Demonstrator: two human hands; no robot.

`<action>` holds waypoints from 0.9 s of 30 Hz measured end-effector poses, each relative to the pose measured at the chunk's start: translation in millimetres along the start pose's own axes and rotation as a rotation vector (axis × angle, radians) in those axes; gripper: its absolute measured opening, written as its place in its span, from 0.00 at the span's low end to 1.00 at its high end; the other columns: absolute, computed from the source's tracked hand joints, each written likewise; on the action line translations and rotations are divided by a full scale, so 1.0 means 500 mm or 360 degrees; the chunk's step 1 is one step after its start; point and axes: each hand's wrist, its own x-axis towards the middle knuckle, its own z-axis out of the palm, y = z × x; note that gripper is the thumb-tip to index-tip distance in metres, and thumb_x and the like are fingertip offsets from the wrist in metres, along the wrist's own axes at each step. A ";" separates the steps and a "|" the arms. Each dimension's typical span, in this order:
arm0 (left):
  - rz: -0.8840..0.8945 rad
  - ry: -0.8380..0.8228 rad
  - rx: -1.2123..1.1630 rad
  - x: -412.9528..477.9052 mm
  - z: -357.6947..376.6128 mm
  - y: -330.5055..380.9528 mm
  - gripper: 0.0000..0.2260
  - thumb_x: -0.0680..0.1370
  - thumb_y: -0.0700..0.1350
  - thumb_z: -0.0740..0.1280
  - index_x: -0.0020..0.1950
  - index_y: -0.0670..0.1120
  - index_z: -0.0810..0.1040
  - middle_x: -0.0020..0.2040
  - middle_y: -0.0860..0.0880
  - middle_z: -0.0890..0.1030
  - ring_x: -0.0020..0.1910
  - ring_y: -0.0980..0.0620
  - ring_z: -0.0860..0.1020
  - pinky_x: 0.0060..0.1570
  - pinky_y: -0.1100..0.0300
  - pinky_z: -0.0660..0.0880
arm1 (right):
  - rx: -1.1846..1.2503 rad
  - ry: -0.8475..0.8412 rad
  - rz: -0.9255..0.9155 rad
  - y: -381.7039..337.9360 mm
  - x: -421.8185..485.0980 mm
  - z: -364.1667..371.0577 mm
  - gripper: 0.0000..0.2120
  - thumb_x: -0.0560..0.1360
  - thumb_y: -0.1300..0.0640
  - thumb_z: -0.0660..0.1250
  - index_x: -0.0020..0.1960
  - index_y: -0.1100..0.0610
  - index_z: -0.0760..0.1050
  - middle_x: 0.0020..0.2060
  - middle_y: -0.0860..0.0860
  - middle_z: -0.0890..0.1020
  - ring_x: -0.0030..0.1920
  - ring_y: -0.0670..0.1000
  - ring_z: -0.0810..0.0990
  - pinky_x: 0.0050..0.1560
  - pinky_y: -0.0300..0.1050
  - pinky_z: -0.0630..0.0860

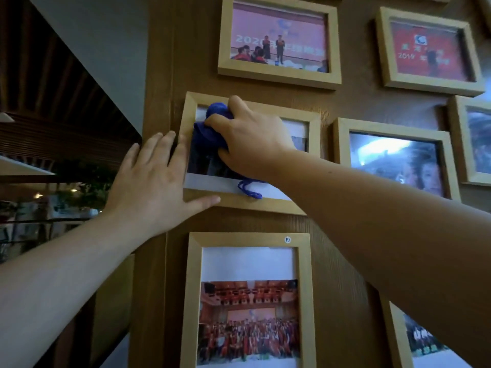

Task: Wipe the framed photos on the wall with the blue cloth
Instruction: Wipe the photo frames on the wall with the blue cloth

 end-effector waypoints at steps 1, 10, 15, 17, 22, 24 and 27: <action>0.0005 0.0007 -0.0015 0.000 0.006 -0.002 0.51 0.65 0.80 0.46 0.75 0.43 0.56 0.75 0.40 0.63 0.74 0.41 0.59 0.70 0.40 0.61 | -0.0014 -0.0023 0.0005 0.003 0.002 0.005 0.22 0.75 0.45 0.62 0.67 0.50 0.66 0.57 0.56 0.69 0.38 0.53 0.70 0.27 0.43 0.59; 0.0069 -0.0012 -0.0127 0.001 0.007 -0.008 0.51 0.65 0.80 0.46 0.76 0.44 0.52 0.76 0.42 0.60 0.75 0.42 0.55 0.71 0.41 0.61 | -0.0204 -0.0137 0.0130 0.126 -0.097 -0.014 0.23 0.72 0.42 0.62 0.65 0.47 0.68 0.53 0.55 0.71 0.38 0.54 0.71 0.31 0.47 0.66; 0.0059 -0.0015 -0.0172 -0.003 0.005 -0.004 0.51 0.65 0.79 0.47 0.76 0.44 0.52 0.76 0.42 0.60 0.76 0.42 0.54 0.69 0.40 0.62 | -0.0253 -0.0157 0.0212 0.130 -0.105 -0.018 0.23 0.71 0.42 0.61 0.64 0.48 0.68 0.51 0.55 0.72 0.36 0.53 0.71 0.31 0.45 0.65; 0.0055 -0.0011 -0.0186 -0.005 0.006 -0.004 0.51 0.65 0.78 0.47 0.76 0.43 0.53 0.76 0.42 0.61 0.76 0.42 0.54 0.68 0.40 0.63 | -0.0161 -0.0151 0.0131 0.092 -0.077 -0.012 0.23 0.72 0.42 0.62 0.65 0.47 0.68 0.52 0.55 0.72 0.38 0.53 0.71 0.31 0.46 0.68; 0.0053 -0.0006 -0.0174 -0.004 0.002 -0.004 0.51 0.65 0.78 0.47 0.76 0.43 0.55 0.76 0.42 0.62 0.76 0.42 0.54 0.68 0.40 0.63 | -0.0064 -0.0199 -0.0132 -0.019 0.009 -0.005 0.22 0.74 0.44 0.61 0.66 0.48 0.67 0.56 0.56 0.70 0.39 0.55 0.73 0.32 0.49 0.72; 0.0069 -0.0004 -0.0170 -0.004 0.000 -0.005 0.51 0.65 0.78 0.47 0.76 0.43 0.55 0.75 0.42 0.62 0.76 0.42 0.55 0.68 0.40 0.63 | -0.0096 -0.0239 -0.0171 -0.024 0.010 -0.009 0.22 0.74 0.45 0.60 0.67 0.48 0.67 0.56 0.56 0.70 0.40 0.56 0.74 0.32 0.50 0.72; 0.0066 -0.0004 -0.0158 -0.005 0.000 -0.006 0.50 0.66 0.78 0.48 0.76 0.43 0.54 0.76 0.42 0.61 0.76 0.42 0.54 0.69 0.40 0.63 | -0.0175 -0.0299 -0.0278 0.018 -0.037 -0.023 0.23 0.73 0.43 0.58 0.66 0.46 0.66 0.56 0.56 0.70 0.38 0.54 0.70 0.31 0.47 0.67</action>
